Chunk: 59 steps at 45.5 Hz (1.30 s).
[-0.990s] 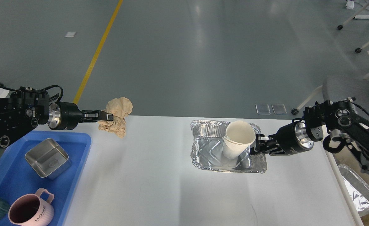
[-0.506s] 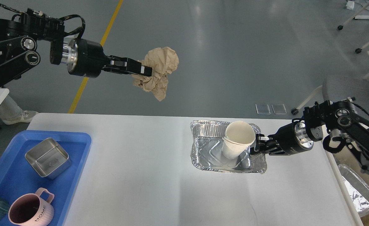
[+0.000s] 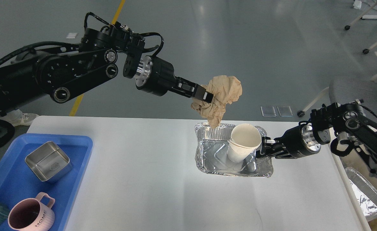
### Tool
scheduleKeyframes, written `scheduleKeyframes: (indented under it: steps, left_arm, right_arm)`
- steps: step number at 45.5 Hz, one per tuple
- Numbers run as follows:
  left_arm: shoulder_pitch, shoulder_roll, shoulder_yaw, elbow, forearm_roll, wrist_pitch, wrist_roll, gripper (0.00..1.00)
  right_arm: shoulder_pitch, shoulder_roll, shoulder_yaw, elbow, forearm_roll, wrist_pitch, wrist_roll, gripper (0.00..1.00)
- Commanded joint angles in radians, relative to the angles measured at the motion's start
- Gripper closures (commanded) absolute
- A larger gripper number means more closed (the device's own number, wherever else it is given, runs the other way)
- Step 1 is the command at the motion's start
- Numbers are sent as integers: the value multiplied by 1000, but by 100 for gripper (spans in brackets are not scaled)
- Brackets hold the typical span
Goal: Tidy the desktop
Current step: 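Lift the napkin with the left gripper and drop it into the foil tray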
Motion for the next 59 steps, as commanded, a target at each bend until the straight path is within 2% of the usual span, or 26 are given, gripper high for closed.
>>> scheduleKeyframes:
  steps: [1, 20, 27, 32, 37, 42, 46, 59]
  left_arm:
    - [5, -9, 28, 5, 5, 1, 23, 96]
    - [39, -17, 43, 5, 5, 9, 39, 96]
    - [63, -57, 45, 12, 9, 9, 72, 95]
    - [69, -58, 46, 17, 8, 14, 73, 94]
    - [66, -58, 48, 17, 6, 20, 74, 86]
    - [65, -58, 48, 18, 3, 29, 83, 65]
    - [66, -66, 48, 18, 0, 40, 88, 53]
    - [69, -90, 48, 18, -14, 43, 86, 29]
  right_arm:
    - [-1, 0, 1, 0, 0, 0, 0, 100]
    - [-6, 1, 13, 0, 0, 0, 0, 100]
    - [-7, 3, 14, 0, 0, 0, 0, 100]
    - [-6, 3, 14, 0, 0, 0, 0, 100]
    - [-7, 3, 16, 0, 0, 0, 0, 100]
    - [-7, 8, 16, 0, 0, 0, 0, 100]
    - [-6, 9, 16, -2, 0, 0, 0, 100]
    - [-6, 5, 20, -2, 0, 0, 0, 100]
